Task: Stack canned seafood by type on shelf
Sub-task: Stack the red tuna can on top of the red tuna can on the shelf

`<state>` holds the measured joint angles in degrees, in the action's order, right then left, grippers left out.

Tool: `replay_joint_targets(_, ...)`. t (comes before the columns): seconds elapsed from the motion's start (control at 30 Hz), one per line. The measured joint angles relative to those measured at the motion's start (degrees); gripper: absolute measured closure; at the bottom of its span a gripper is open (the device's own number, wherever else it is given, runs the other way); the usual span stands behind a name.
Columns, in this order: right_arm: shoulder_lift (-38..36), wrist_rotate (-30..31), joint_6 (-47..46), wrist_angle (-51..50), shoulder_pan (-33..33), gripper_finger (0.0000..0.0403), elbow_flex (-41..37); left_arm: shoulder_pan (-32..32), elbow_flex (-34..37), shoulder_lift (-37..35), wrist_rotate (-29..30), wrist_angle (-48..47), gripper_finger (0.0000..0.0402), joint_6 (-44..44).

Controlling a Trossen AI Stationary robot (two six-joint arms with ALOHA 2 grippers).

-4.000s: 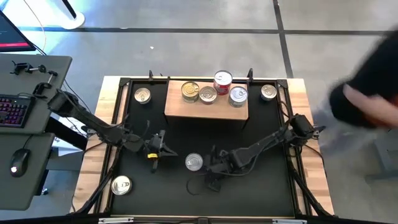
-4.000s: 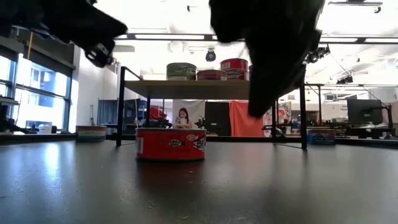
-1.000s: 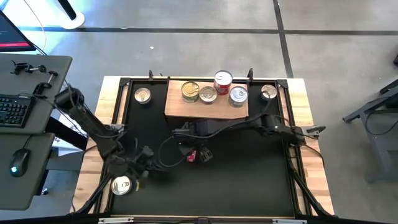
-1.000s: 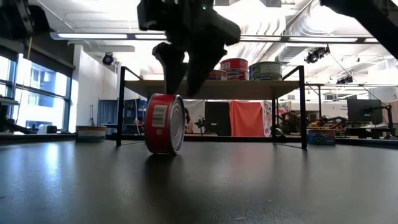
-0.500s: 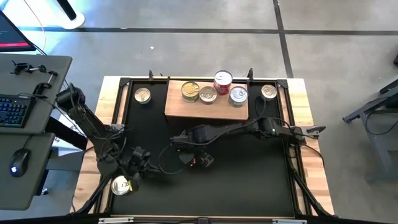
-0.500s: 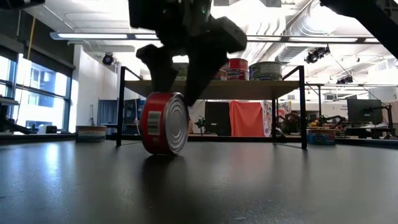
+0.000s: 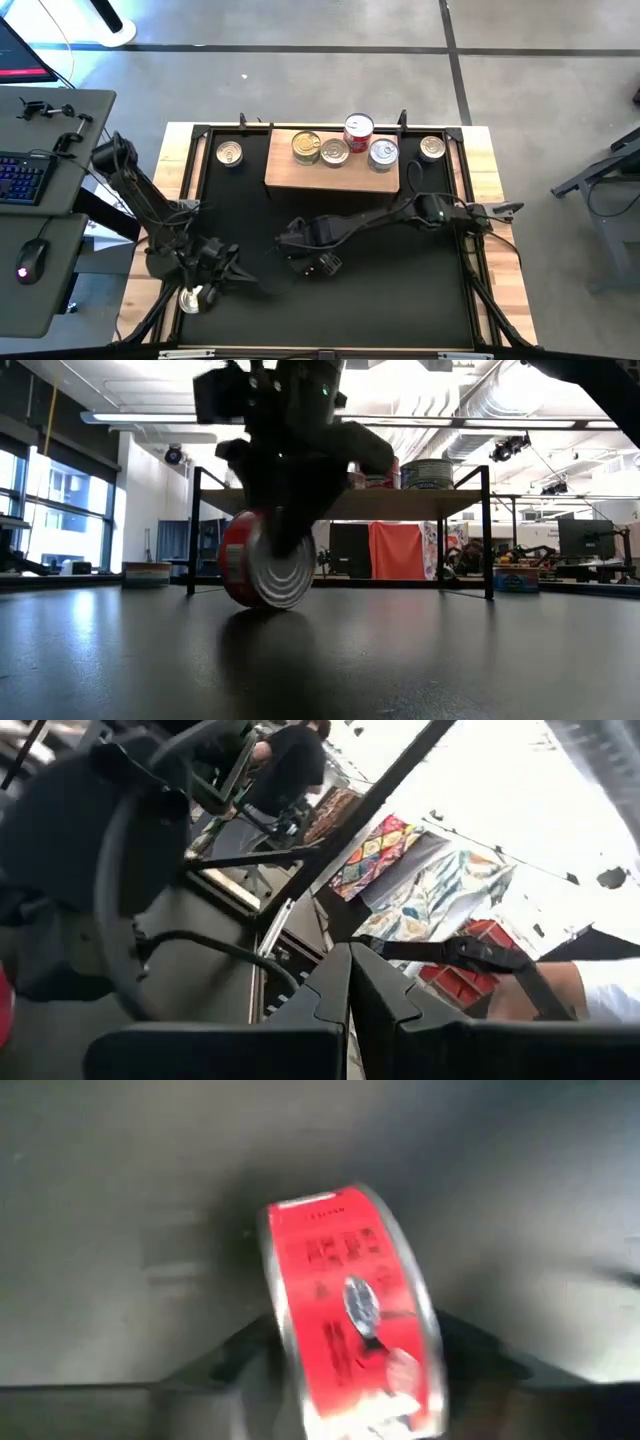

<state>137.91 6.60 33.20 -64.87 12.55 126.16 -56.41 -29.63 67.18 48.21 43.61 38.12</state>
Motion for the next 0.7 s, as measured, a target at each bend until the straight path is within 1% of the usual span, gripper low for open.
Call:
replay_joint_targets(0.1, -0.3, 0.5, -3.5, -1.2, 0.2, 0.028, 3.0, -0.5, 0.0, -2.4, 0.1, -0.4, 0.0401, -4.8)
replay_joint_targets(0.13, -0.4, 0.1, -4.8, -2.0, 0.2, 0.0285, 4.4, -0.6, 0.0, -3.3, 0.3, -0.3, 0.0401, -6.7)
replay_joint_targets(0.23, -0.8, -0.5, -8.4, -4.8, 0.2, 0.0284, 8.9, -0.8, 0.0, -6.3, 0.4, -0.4, 0.0401, -13.0)
replay_joint_targets(0.3, -4.1, -0.4, -10.3, -3.0, 0.3, 0.0284, 6.8, -0.8, 0.0, -8.2, 0.4, -0.9, 0.0401, -16.8)
replay_joint_targets(0.4, -9.1, 1.1, -14.7, -1.7, 0.0, 0.0284, 6.5, -0.8, 0.0, -11.1, 0.5, -2.8, 0.0401, -20.6)
replay_joint_targets(0.5, -14.2, 7.0, -18.8, -1.0, -0.9, 0.0284, 6.6, -0.8, 0.0, -13.5, 0.9, -5.1, 0.0401, -23.3)
replay_joint_targets(0.6, -18.1, 16.5, -21.5, -1.5, -3.0, 0.0284, 6.6, 0.1, -0.1, -14.5, 3.4, -6.1, 0.0401, -24.3)
replay_joint_targets(0.7, -22.0, 25.2, -23.3, -4.4, -5.7, 0.0284, 6.5, 1.7, -0.1, -14.3, 4.9, -7.2, 0.0401, -24.2)
